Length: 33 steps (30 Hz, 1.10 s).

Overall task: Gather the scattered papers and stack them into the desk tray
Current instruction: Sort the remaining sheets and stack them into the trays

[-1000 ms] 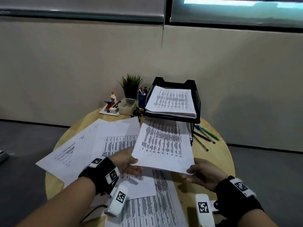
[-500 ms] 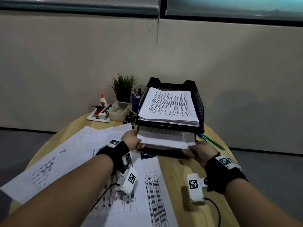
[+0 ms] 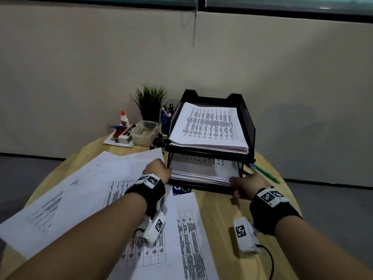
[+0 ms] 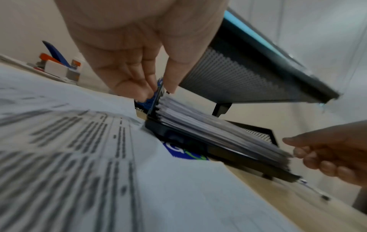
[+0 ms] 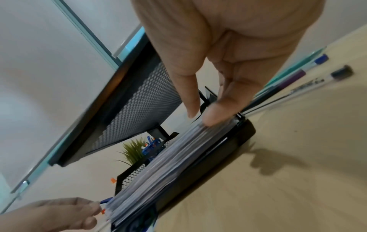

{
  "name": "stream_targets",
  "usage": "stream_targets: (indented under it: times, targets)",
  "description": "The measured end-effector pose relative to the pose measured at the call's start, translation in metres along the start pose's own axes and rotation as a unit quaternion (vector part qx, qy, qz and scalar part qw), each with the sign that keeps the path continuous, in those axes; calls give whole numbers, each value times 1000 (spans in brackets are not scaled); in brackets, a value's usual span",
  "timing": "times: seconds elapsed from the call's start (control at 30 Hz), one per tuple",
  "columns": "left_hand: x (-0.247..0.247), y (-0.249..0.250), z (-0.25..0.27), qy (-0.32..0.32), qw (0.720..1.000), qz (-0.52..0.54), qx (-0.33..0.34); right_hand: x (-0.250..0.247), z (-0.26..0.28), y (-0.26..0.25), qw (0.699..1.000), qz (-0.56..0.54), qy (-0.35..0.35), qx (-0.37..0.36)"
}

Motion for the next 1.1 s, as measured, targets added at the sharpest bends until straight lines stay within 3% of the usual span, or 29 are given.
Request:
stream_targets:
  times: [0.13, 0.37, 0.5, 0.73, 0.9, 1.1]
  targets:
    - [-2, -14, 36, -36, 999, -17, 38, -6, 33, 6, 999, 27, -9, -25]
    - [-5, -58, 140, -183, 981, -63, 29, 14, 125, 37, 975, 65, -214, -12]
    - [-11, -84, 196, -209, 973, -93, 17, 12, 171, 60, 960, 140, -242, -13]
    - [-8, -116, 236, -143, 989, -46, -13, 17, 227, 101, 972, 87, -219, 25]
    - [-22, -148, 234, -15, 994, -29, -106, 39, 234, 116, 972, 161, -161, -61]
    - [-31, -175, 229, 20, 986, -47, -158, 54, 236, 112, 955, 241, -138, -104]
Point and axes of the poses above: each hand's wrist, its own z-axis away from the middle knuckle, its own x-axis out of the palm, y = z × x, the point moved 6 cm from there along -z, towards the middle knuckle, and after that the axes turned 4 degrees about -y, right-handed, at the moved point
